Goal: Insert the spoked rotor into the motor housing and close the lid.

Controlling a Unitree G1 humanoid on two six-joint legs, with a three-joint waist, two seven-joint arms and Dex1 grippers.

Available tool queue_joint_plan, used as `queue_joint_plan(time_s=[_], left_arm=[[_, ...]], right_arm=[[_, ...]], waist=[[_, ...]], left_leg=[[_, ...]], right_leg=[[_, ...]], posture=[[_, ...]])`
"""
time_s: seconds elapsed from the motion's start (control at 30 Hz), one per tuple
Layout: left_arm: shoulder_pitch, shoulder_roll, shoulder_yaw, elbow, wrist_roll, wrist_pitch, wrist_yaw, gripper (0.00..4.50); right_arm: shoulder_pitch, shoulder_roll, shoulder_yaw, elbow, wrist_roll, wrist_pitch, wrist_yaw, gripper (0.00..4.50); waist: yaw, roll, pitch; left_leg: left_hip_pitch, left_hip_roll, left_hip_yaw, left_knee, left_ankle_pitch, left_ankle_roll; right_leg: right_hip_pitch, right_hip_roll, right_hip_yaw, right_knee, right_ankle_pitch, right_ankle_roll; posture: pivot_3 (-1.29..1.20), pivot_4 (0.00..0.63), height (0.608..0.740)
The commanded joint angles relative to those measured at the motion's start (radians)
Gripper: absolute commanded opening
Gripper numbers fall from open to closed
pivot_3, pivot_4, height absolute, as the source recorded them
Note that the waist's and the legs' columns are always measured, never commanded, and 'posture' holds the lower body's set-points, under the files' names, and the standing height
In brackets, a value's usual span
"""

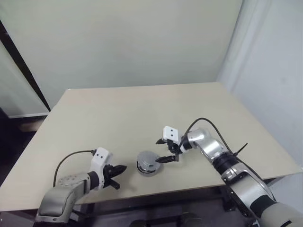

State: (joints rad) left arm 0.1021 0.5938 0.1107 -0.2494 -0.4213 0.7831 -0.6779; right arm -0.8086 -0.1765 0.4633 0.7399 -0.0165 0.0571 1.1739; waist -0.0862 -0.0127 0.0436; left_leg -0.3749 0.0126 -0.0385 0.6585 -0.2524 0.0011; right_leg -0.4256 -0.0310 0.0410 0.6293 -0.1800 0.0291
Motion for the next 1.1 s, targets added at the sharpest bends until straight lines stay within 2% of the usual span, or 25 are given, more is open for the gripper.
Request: queue_joint_plan(time_s=[0.03, 0.4, 0.77, 0.87, 1.1], left_arm=[[0.010, 0.017, 0.043, -0.057, -0.027, 0.008, 0.002, 0.00], [0.055, 0.021, 0.056, -0.119, -0.045, 0.028, 0.022, 0.00], [0.060, 0.026, 0.057, -0.139, -0.050, 0.043, 0.029, 0.00], [0.059, 0.025, 0.055, -0.139, -0.050, 0.043, 0.029, 0.00], [0.059, 0.021, 0.052, -0.140, -0.048, 0.043, 0.033, 0.00]], right_arm=[[-0.055, 0.024, -0.019, 0.057, -0.011, -0.050, 0.021, 4.47], [-0.112, 0.083, -0.029, 0.239, -0.065, -0.132, 0.003, 4.47], [-0.124, 0.116, -0.042, 0.324, -0.101, -0.167, -0.007, 4.47], [-0.125, 0.125, -0.050, 0.331, -0.107, -0.165, -0.006, 3.88], [-0.122, 0.142, -0.067, 0.331, -0.106, -0.141, -0.008, 1.55]], waist=[[0.001, 0.000, 0.000], [0.000, 0.001, 0.001], [-0.001, 0.001, 0.001], [-0.001, 0.001, 0.001], [-0.011, 0.002, 0.001]], left_leg=[[0.000, 0.000, 0.000, 0.000, 0.000, 0.000], [0.000, 0.000, 0.000, 0.001, 0.000, 0.000], [0.001, 0.000, 0.000, 0.002, 0.000, 0.000], [0.001, 0.000, 0.000, 0.002, 0.000, 0.000], [0.007, -0.001, 0.000, 0.003, 0.000, -0.001]], right_leg=[[0.000, 0.000, 0.000, 0.000, 0.000, 0.000], [0.000, 0.000, 0.000, 0.001, 0.000, 0.000], [0.000, 0.000, 0.000, 0.003, 0.000, 0.000], [0.000, 0.000, 0.000, 0.004, 0.000, 0.000], [0.002, 0.000, 0.001, 0.011, 0.000, -0.001]], posture=[[0.00, 0.000, 0.740], [0.00, 0.000, 0.740], [0.00, 0.000, 0.740], [0.00, 0.000, 0.740], [0.00, 0.000, 0.740]])
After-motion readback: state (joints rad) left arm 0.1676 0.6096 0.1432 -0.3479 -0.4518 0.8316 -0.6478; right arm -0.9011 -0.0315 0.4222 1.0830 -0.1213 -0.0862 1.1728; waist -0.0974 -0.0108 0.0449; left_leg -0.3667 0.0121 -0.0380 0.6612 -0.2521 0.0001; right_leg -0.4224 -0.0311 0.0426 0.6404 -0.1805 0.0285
